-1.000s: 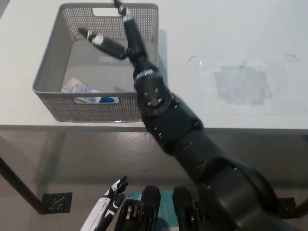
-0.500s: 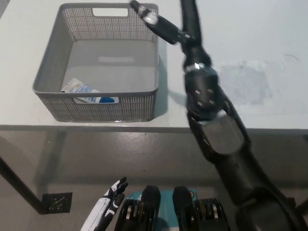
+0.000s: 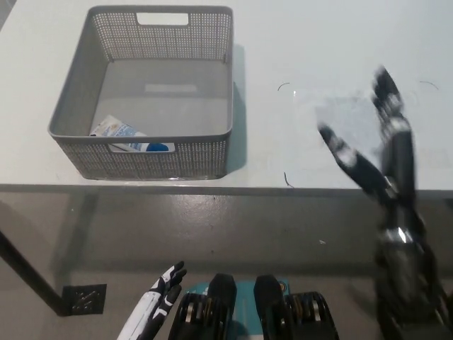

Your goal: Use the right hand to pick up a shampoo and place it into a container on the left side

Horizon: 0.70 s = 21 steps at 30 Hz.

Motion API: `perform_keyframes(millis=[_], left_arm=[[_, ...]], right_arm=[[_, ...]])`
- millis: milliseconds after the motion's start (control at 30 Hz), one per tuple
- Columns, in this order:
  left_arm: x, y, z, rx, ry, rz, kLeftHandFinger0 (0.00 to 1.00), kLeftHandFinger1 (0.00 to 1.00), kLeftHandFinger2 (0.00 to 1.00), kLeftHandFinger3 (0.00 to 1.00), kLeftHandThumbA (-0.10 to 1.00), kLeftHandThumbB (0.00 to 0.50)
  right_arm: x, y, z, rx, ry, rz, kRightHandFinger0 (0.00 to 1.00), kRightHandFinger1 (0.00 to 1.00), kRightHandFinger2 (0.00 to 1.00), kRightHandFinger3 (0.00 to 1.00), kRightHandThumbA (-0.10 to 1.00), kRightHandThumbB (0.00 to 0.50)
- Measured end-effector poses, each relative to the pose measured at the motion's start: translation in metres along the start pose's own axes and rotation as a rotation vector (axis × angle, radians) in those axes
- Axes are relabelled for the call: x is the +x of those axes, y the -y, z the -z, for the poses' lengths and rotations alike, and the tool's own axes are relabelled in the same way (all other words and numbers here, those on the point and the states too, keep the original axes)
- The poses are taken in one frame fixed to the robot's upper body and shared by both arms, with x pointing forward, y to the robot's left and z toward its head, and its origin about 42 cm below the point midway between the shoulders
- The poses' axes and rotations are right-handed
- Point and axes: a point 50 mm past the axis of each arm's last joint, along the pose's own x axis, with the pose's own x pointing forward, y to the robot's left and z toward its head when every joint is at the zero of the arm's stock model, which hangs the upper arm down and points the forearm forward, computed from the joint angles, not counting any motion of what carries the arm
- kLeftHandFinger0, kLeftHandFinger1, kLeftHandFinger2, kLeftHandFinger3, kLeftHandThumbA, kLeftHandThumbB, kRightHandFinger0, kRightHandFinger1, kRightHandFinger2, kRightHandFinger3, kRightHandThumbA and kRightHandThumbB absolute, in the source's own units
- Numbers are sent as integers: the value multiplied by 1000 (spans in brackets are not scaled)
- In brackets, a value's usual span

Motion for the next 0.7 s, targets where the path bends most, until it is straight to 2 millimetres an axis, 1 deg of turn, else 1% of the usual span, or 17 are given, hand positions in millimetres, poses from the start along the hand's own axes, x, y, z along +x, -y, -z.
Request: perform_keyframes(millis=[33, 67, 100, 167, 233, 267, 300, 367, 433, 467, 533, 567, 600, 633, 667, 700], left_arm=[[0, -1, 0, -2, -1, -5, 1000, 1000, 1000, 1000, 1000, 255], [-1, -2, 1, -3, -3, -10, 1000, 1000, 1000, 1000, 1000, 248], [-1, -3, 1, -4, -4, -12, 1000, 1000, 1000, 1000, 1000, 246], [-1, -5, 2, -6, -6, -18, 1000, 1000, 1000, 1000, 1000, 245], [0, -6, 3, -9, -8, -22, 1000, 1000, 1000, 1000, 1000, 235], [0, -7, 3, -10, -8, -25, 1000, 1000, 1000, 1000, 1000, 231], [0, -7, 3, -11, -8, -28, 1000, 1000, 1000, 1000, 1000, 224], [0, -9, 4, -12, -11, -36, 1000, 1000, 1000, 1000, 1000, 227], [-1, -11, 5, -12, -15, -44, 1000, 1000, 1000, 1000, 1000, 222], [-1, -12, 6, -13, -17, -48, 1000, 1000, 1000, 1000, 1000, 223], [-2, -13, 7, -13, -23, -54, 1000, 1000, 1000, 1000, 1000, 228], [-2, -13, 8, -14, -27, -56, 1000, 1000, 1000, 1000, 1000, 240], [-3, -13, 9, -15, -29, -56, 1000, 1000, 1000, 1000, 1000, 241], [-3, -13, 10, -16, -32, -56, 1000, 1000, 1000, 1000, 1000, 253], [-3, -12, 11, -18, -37, -56, 1000, 1000, 1000, 1000, 1000, 257], [-3, -12, 12, -20, -40, -57, 1000, 1000, 1000, 1000, 1000, 248]], right_arm=[[-22, 14, 0, -4, -7, -7, 1000, 1000, 1000, 1000, 999, 300], [-41, 23, 3, -11, -29, -19, 1000, 1000, 1000, 1000, 1000, 299], [-48, 26, 6, -14, -43, -23, 1000, 1000, 1000, 1000, 1000, 298], [-78, 36, 18, -28, -111, -39, 1000, 1000, 1000, 1000, 1000, 306], [-99, 38, 29, -29, -161, -49, 1000, 1000, 1000, 1000, 1000, 322], [-106, 38, 34, -29, -183, -52, 1000, 1000, 1000, 1000, 995, 316], [-112, 37, 39, -28, -202, -57, 1000, 1000, 1000, 1000, 1000, 343], [-121, 34, 47, -21, -232, -66, 1000, 1000, 1000, 1000, 1000, 336], [-129, 30, 53, -6, -256, -82, 1000, 1000, 1000, 1000, 1000, 354], [-133, 28, 56, 2, -270, -90, 1000, 1000, 1000, 1000, 1000, 343], [-144, 26, 62, 12, -299, -106, 1000, 1000, 1000, 1000, 1000, 352], [-148, 26, 64, 13, -315, -114, 1000, 1000, 1000, 1000, 990, 332], [-152, 27, 66, 14, -326, -119, 1000, 1000, 1000, 1000, 974, 330], [-155, 27, 67, 15, -335, -125, 1000, 1000, 1000, 1000, 963, 351], [-160, 27, 71, 19, -356, -133, 1000, 1000, 1000, 1000, 958, 358], [-163, 27, 74, 24, -372, -138, 1000, 1000, 1000, 1000, 921, 370]])
